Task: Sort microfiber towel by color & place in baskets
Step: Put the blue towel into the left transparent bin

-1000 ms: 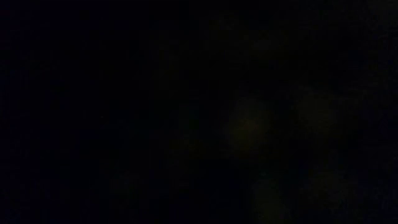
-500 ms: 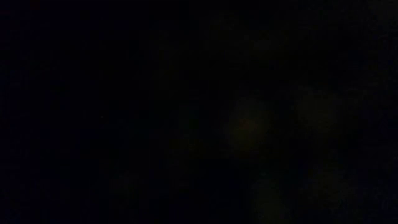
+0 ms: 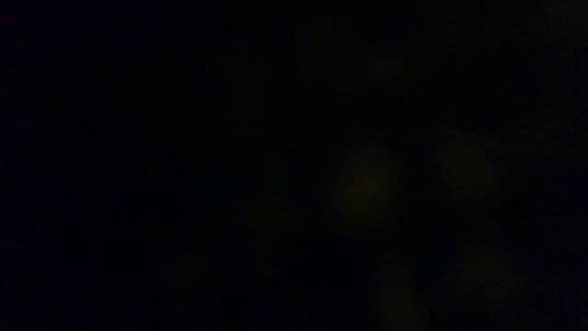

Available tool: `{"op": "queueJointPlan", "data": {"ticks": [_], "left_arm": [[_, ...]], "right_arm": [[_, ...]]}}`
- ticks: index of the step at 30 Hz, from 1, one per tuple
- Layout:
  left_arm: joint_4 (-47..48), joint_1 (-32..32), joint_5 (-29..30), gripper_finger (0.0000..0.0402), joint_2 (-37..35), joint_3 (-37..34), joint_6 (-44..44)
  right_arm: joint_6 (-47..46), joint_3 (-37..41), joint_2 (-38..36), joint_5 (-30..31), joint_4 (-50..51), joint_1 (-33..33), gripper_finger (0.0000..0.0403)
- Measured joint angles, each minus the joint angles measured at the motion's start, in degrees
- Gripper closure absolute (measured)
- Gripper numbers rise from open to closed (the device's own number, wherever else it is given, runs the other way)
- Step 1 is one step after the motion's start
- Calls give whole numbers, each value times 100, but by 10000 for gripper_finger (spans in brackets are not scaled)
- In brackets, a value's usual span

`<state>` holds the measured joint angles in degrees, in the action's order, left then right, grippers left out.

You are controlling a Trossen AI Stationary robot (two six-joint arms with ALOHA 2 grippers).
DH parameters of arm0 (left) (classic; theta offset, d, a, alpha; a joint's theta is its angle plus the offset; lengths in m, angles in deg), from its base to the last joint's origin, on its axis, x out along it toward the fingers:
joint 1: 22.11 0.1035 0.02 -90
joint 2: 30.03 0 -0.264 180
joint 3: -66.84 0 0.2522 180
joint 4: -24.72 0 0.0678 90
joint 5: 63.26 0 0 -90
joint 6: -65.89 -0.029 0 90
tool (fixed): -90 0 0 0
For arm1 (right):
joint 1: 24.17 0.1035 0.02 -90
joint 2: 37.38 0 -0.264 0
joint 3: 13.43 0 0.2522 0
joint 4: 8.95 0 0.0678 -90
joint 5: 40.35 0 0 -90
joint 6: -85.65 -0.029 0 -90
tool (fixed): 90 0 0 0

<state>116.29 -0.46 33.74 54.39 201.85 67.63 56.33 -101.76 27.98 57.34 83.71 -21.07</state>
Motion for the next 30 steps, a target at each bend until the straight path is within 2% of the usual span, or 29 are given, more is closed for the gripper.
{"op": "queueJointPlan", "data": {"ticks": [9,20,30], "left_arm": [[-342,-549,-6,402,-1021,-723,424],[-436,-1971,-22,401,-1796,-1506,779],[247,-2176,1256,401,-2335,-2561,2027]], "right_arm": [[-14,0,0,-2,-49,0,266],[-22,0,0,-4,-173,0,266],[-22,0,0,-7,-176,0,266]]}}
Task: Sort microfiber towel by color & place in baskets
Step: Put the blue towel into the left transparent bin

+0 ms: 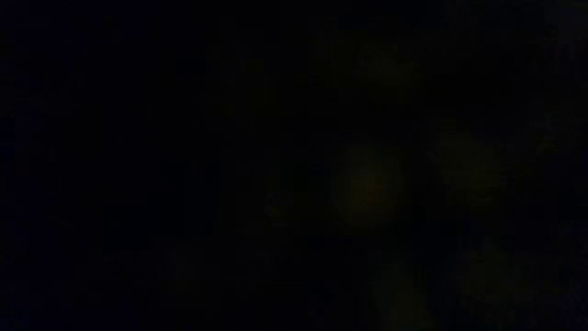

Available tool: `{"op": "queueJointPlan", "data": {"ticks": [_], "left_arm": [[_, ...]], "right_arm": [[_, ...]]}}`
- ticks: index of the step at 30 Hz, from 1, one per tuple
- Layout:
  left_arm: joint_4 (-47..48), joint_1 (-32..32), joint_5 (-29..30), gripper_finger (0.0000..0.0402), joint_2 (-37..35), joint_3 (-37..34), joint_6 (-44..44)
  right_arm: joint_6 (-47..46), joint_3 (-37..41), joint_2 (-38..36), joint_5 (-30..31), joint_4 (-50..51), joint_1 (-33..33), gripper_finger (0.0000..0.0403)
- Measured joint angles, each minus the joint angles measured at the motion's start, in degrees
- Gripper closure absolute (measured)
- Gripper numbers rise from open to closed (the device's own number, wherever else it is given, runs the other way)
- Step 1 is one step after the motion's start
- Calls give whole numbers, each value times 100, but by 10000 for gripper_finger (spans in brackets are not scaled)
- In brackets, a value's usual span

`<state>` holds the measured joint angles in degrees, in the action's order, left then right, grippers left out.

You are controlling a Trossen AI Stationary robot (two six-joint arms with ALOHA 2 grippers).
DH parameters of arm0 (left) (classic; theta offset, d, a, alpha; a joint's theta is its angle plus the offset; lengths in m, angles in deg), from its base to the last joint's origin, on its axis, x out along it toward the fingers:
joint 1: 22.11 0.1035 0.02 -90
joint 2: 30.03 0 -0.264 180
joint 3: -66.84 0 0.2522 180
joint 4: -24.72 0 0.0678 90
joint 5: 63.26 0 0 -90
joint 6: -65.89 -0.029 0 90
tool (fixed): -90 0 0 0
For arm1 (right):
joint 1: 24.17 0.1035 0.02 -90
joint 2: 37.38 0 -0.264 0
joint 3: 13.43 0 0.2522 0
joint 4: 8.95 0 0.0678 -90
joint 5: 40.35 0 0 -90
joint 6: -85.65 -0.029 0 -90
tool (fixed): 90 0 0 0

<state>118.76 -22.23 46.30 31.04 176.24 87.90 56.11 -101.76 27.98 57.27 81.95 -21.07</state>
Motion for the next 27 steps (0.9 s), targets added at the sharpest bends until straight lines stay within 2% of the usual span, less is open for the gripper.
{"op": "queueJointPlan", "data": {"ticks": [3,9,12,17,22,27], "left_arm": [[-15,0,-41,401,-164,-562,333],[-137,-9,-502,401,-322,-1763,880],[-199,-9,-797,401,-293,-2347,917],[-599,-9,-819,401,-113,-3105,889],[-1121,-9,-816,401,225,-3388,716],[-1480,-7,-849,386,561,-3119,452]], "right_arm": [[0,0,0,0,0,0,266],[0,0,0,0,-2,0,266],[7,0,0,0,-9,0,266],[14,0,2,2,-14,2,266],[16,0,2,2,-47,1,266],[17,0,2,0,-138,0,266]]}}
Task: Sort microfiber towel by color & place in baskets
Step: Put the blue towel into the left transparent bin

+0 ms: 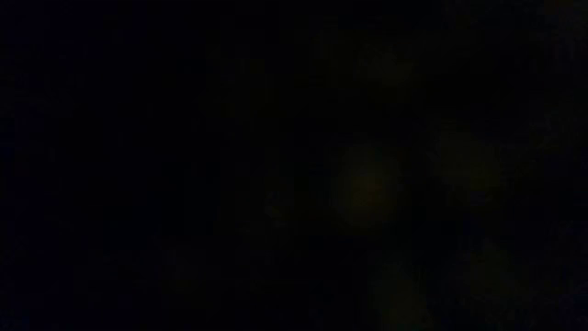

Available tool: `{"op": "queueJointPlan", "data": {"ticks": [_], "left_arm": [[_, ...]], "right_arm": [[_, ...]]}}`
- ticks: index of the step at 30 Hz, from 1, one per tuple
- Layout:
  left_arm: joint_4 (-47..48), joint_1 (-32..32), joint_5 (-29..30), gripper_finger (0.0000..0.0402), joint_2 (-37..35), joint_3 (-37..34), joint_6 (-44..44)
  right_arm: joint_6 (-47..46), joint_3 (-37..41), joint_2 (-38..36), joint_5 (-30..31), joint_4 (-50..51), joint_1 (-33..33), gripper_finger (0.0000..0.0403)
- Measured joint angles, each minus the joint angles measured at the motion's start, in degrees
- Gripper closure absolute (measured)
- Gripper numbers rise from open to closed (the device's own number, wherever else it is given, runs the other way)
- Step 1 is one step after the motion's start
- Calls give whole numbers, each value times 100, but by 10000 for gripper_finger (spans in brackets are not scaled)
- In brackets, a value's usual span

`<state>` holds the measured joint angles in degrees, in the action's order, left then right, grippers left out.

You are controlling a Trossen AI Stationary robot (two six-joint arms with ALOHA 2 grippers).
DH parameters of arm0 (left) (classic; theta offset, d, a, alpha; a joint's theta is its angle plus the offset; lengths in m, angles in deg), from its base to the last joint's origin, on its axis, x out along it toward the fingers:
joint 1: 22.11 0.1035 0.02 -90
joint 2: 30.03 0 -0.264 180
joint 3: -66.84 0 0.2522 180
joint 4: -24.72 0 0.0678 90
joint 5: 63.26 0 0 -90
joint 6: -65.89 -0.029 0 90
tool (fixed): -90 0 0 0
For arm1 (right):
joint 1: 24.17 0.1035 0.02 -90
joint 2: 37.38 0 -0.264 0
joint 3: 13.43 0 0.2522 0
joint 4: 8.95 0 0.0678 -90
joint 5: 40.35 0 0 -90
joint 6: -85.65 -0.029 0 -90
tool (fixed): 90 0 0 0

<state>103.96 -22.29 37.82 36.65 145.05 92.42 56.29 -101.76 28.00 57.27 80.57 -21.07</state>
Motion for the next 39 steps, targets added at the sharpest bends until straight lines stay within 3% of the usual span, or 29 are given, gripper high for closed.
{"op": "queueJointPlan", "data": {"ticks": [8,13,19,26,29,34,39], "left_arm": [[333,0,-359,322,480,1111,-223],[397,0,120,292,807,1770,-652],[129,188,454,282,1464,2203,-1417],[-286,1031,527,281,2147,2303,-2132],[-685,1412,264,281,2381,2301,-2620],[-1432,1931,-664,281,2850,2294,-3264],[-1632,2300,-907,281,3377,2293,-3546]], "right_arm": [[4,0,0,0,2,0,266],[326,0,0,0,-14,1,266],[396,0,0,2,-150,0,266],[391,0,0,4,-139,1,266],[391,12,0,3,-135,1,266],[391,15,2,3,-135,0,266],[391,50,2,4,-137,0,266]]}}
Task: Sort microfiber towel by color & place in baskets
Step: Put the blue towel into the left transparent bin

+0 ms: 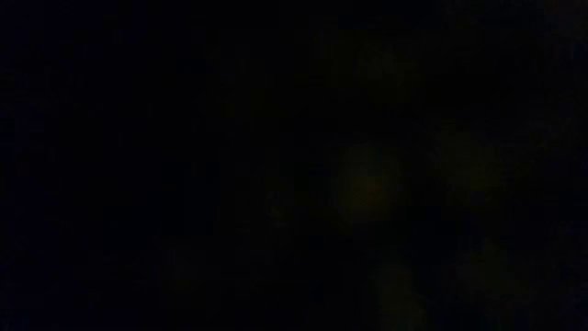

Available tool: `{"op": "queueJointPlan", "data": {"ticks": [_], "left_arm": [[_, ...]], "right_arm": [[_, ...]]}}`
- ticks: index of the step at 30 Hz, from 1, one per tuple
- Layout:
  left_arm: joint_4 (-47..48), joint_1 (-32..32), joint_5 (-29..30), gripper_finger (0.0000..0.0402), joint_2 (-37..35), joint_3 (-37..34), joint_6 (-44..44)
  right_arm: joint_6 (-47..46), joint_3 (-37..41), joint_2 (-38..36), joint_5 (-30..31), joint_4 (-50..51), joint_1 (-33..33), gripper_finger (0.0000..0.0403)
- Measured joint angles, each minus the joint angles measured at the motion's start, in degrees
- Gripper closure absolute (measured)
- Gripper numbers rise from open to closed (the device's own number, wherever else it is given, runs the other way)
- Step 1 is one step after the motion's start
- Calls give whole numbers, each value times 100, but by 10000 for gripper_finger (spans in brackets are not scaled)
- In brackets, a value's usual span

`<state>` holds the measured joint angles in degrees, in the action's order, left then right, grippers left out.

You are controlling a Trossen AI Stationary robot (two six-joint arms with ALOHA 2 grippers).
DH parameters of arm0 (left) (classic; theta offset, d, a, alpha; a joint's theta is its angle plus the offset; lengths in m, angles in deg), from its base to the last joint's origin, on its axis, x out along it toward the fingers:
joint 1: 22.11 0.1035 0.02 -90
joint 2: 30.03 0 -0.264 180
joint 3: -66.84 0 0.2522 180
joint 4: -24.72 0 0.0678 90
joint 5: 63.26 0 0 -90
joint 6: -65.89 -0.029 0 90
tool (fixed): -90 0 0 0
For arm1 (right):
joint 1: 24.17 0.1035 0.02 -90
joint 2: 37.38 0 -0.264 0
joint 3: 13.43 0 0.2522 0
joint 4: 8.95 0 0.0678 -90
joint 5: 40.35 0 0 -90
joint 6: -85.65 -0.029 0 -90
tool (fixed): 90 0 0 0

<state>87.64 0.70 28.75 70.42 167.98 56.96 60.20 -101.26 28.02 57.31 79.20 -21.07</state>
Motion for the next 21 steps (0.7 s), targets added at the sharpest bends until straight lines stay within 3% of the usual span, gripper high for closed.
{"op": "queueJointPlan", "data": {"ticks": [10,21], "left_arm": [[-687,291,-758,281,1067,-5,-394],[-1193,398,-755,281,1602,459,-710]], "right_arm": [[-1,331,0,-3,2,1,266],[-2,749,0,-4,-25,0,266]]}}
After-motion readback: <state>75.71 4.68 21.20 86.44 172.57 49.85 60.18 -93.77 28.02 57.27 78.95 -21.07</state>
